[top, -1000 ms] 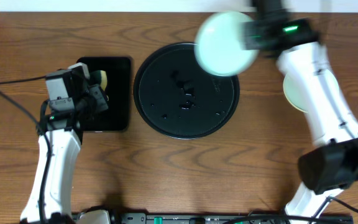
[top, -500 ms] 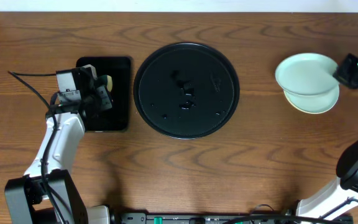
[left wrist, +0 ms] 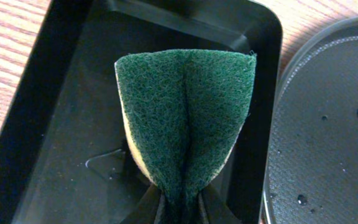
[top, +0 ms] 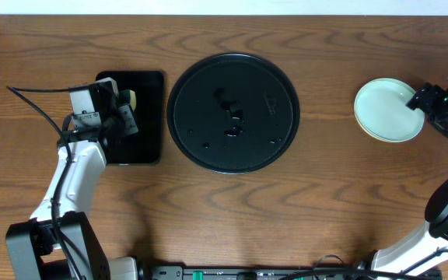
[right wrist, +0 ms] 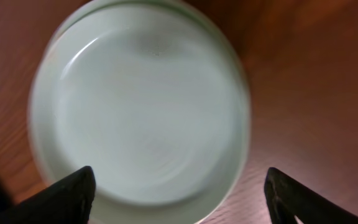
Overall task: Clean dirty plates on tray and stack at the side
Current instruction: 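Carry the green plate right and lower it onto the plate stack, then release the green plate on the stack and lift the right gripper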
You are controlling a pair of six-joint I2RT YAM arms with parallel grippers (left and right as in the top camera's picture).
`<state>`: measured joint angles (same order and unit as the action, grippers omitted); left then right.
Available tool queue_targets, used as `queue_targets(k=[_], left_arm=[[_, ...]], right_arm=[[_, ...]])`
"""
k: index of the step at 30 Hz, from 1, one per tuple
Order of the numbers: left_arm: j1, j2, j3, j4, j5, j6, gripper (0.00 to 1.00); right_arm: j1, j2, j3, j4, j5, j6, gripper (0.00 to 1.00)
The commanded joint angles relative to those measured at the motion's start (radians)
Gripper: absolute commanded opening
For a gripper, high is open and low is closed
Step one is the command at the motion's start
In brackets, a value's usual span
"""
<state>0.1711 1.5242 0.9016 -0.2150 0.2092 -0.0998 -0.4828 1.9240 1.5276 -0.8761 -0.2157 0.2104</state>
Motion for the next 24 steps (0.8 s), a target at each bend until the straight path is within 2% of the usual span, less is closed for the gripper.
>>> queue_targets(k=[1, 3, 5, 6, 7, 9, 12, 18, 20, 24], left_arm=[[0.002, -0.001, -0.001, 0.004, -0.019, 0.014, 0.15], [0.002, -0.001, -0.001, 0.005, -0.019, 0.014, 0.17], [0.002, -0.001, -0.001, 0.002, -0.019, 0.014, 0.32], [0.002, -0.001, -0.001, -0.001, -0.019, 0.014, 0.45], [0.002, -0.001, -0.001, -0.004, -0.019, 0.014, 0.63], [0.002, -0.001, -0.001, -0.004, -0.019, 0.014, 0.77], [0.002, -0.001, -0.001, 0.012, -0.019, 0.014, 0.81], [0.002, -0.001, -0.001, 0.023, -0.019, 0.014, 0.83], [0.002, -0.001, -0.001, 0.023, -0.019, 0.014, 0.83], [0.002, -0.001, -0.001, 0.022, -0.019, 0.014, 0.83]], right_arm=[[0.014, 0.008, -0.005, -0.003, -0.206, -0.093, 0.86], [0.041, 0.008, -0.005, -0.002, -0.291, -0.117, 0.86], [0.075, 0.008, -0.005, -0.003, -0.289, -0.119, 0.86], [0.098, 0.008, -0.005, -0.003, -0.283, -0.124, 0.86], [0.119, 0.008, -0.005, -0.002, -0.281, -0.134, 0.86], [0.162, 0.008, -0.005, 0.0, -0.28, -0.146, 0.87], [0.233, 0.008, -0.005, 0.006, -0.278, -0.177, 0.88], [0.378, 0.008, -0.005, 0.016, -0.208, -0.227, 0.94], [0.415, 0.008, -0.005, 0.019, -0.184, -0.227, 0.99], [0.475, 0.008, -0.005, 0.019, -0.176, -0.227, 0.99]])
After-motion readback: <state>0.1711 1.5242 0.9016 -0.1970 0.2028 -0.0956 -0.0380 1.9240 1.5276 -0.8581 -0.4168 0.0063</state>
